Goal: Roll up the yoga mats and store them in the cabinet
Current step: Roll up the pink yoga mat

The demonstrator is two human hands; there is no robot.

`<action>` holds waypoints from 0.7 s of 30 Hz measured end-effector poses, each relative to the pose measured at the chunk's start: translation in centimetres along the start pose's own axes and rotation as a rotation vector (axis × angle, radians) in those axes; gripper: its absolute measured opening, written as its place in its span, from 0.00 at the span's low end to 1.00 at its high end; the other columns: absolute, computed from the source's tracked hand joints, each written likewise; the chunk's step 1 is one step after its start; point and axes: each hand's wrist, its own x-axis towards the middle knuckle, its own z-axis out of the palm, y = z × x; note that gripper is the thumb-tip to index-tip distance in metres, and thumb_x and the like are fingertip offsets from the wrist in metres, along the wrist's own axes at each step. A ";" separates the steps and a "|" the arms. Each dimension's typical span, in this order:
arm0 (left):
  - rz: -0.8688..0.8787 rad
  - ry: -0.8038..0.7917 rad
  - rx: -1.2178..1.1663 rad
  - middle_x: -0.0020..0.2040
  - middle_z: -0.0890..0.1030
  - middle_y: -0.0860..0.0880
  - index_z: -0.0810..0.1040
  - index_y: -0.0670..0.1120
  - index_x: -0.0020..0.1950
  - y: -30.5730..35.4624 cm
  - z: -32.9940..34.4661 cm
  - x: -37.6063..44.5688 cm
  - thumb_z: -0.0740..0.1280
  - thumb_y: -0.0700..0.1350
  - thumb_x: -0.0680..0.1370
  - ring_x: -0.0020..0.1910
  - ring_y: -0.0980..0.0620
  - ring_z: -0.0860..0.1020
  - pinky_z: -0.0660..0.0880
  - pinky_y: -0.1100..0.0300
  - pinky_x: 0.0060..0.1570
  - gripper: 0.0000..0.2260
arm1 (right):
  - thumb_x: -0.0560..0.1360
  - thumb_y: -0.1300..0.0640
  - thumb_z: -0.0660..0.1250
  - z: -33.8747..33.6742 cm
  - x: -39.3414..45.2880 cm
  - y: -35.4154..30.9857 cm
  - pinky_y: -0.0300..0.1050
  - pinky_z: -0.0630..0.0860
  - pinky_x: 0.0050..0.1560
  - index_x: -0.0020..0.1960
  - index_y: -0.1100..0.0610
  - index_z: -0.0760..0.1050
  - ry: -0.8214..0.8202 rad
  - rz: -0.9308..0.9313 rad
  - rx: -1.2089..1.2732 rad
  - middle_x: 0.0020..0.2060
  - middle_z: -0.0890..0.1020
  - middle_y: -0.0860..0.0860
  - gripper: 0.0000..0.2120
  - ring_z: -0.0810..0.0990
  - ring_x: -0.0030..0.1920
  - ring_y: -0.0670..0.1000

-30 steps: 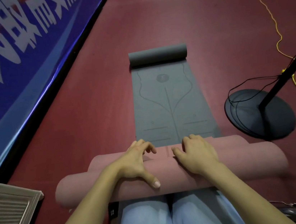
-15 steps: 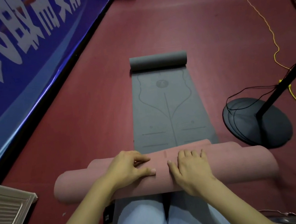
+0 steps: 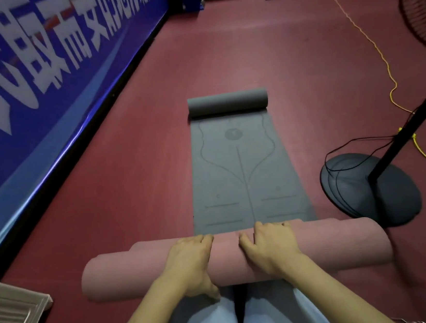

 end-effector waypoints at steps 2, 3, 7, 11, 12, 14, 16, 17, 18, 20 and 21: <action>0.014 0.019 -0.013 0.62 0.80 0.55 0.71 0.54 0.67 -0.3 0.0 -0.3 0.76 0.70 0.52 0.57 0.49 0.79 0.76 0.53 0.57 0.46 | 0.81 0.37 0.50 -0.5 -0.2 0.0 0.53 0.68 0.60 0.55 0.58 0.78 -0.007 -0.011 0.014 0.55 0.84 0.60 0.28 0.81 0.57 0.61; 0.017 0.026 -0.011 0.61 0.80 0.56 0.72 0.54 0.65 -0.4 -0.1 -0.5 0.75 0.70 0.52 0.57 0.49 0.80 0.76 0.53 0.56 0.45 | 0.81 0.37 0.50 -0.7 -0.4 0.1 0.53 0.68 0.59 0.55 0.58 0.78 -0.009 -0.018 0.019 0.55 0.84 0.61 0.28 0.81 0.57 0.61; 0.016 -0.009 0.038 0.55 0.82 0.55 0.72 0.55 0.58 0.1 -0.8 -1.8 0.73 0.70 0.52 0.51 0.48 0.81 0.77 0.53 0.49 0.39 | 0.82 0.38 0.50 -1.2 -1.7 0.2 0.54 0.68 0.61 0.60 0.60 0.78 -0.054 -0.036 0.021 0.58 0.82 0.62 0.29 0.80 0.59 0.62; 0.026 -0.057 0.051 0.52 0.82 0.55 0.73 0.55 0.56 1.0 -1.5 -3.6 0.73 0.71 0.51 0.48 0.48 0.81 0.77 0.52 0.46 0.39 | 0.82 0.38 0.48 -1.8 -3.2 0.3 0.55 0.68 0.62 0.62 0.60 0.77 -0.147 -0.067 -0.008 0.61 0.81 0.62 0.30 0.79 0.61 0.62; 0.030 -0.068 0.046 0.51 0.82 0.55 0.73 0.55 0.56 1.1 -1.5 -4.0 0.73 0.71 0.50 0.48 0.48 0.81 0.77 0.53 0.46 0.39 | 0.82 0.38 0.47 -2.0 -3.5 0.3 0.55 0.68 0.62 0.62 0.60 0.77 -0.175 -0.072 -0.015 0.61 0.81 0.62 0.31 0.79 0.61 0.62; 0.031 -0.089 0.021 0.50 0.82 0.55 0.73 0.55 0.54 1.2 -1.6 -4.7 0.74 0.71 0.50 0.47 0.49 0.81 0.76 0.53 0.44 0.38 | 0.82 0.38 0.46 -2.1 -4.0 0.2 0.55 0.69 0.61 0.63 0.60 0.77 -0.216 -0.082 -0.022 0.62 0.80 0.62 0.32 0.78 0.62 0.62; 0.022 -0.119 -0.018 0.49 0.82 0.56 0.74 0.55 0.53 1.1 -1.8 -5.0 0.75 0.71 0.49 0.46 0.50 0.80 0.77 0.53 0.45 0.38 | 0.83 0.38 0.46 -1.9 -4.4 0.1 0.55 0.69 0.61 0.62 0.60 0.77 -0.219 -0.080 -0.015 0.61 0.81 0.62 0.32 0.78 0.62 0.62; 0.014 -0.130 -0.041 0.48 0.82 0.57 0.74 0.55 0.52 1.0 -1.8 -5.1 0.74 0.72 0.48 0.45 0.51 0.80 0.78 0.53 0.46 0.38 | 0.83 0.37 0.46 -1.7 -4.6 0.1 0.55 0.68 0.61 0.62 0.59 0.77 -0.199 -0.076 -0.004 0.61 0.81 0.61 0.32 0.79 0.61 0.61; 0.004 -0.135 -0.063 0.47 0.82 0.57 0.75 0.56 0.52 0.9 -1.9 -5.0 0.74 0.73 0.47 0.45 0.52 0.80 0.78 0.52 0.46 0.39 | 0.82 0.36 0.45 -1.5 -4.7 0.1 0.54 0.68 0.60 0.60 0.58 0.78 -0.161 -0.074 0.009 0.60 0.82 0.60 0.32 0.79 0.60 0.61; -0.014 -0.152 -0.093 0.47 0.82 0.58 0.75 0.56 0.52 1.1 -2.1 -4.7 0.75 0.73 0.47 0.44 0.52 0.80 0.78 0.52 0.46 0.39 | 0.79 0.34 0.42 -0.9 -4.9 0.3 0.53 0.69 0.57 0.56 0.56 0.78 -0.049 -0.071 0.026 0.56 0.83 0.57 0.34 0.80 0.57 0.60; -0.016 -0.166 -0.103 0.48 0.82 0.57 0.75 0.56 0.54 1.1 -2.2 -4.3 0.76 0.73 0.47 0.45 0.52 0.80 0.78 0.53 0.46 0.40 | 0.77 0.33 0.40 -0.6 -4.8 0.4 0.53 0.69 0.54 0.54 0.54 0.76 0.021 -0.074 0.046 0.53 0.82 0.56 0.34 0.79 0.55 0.60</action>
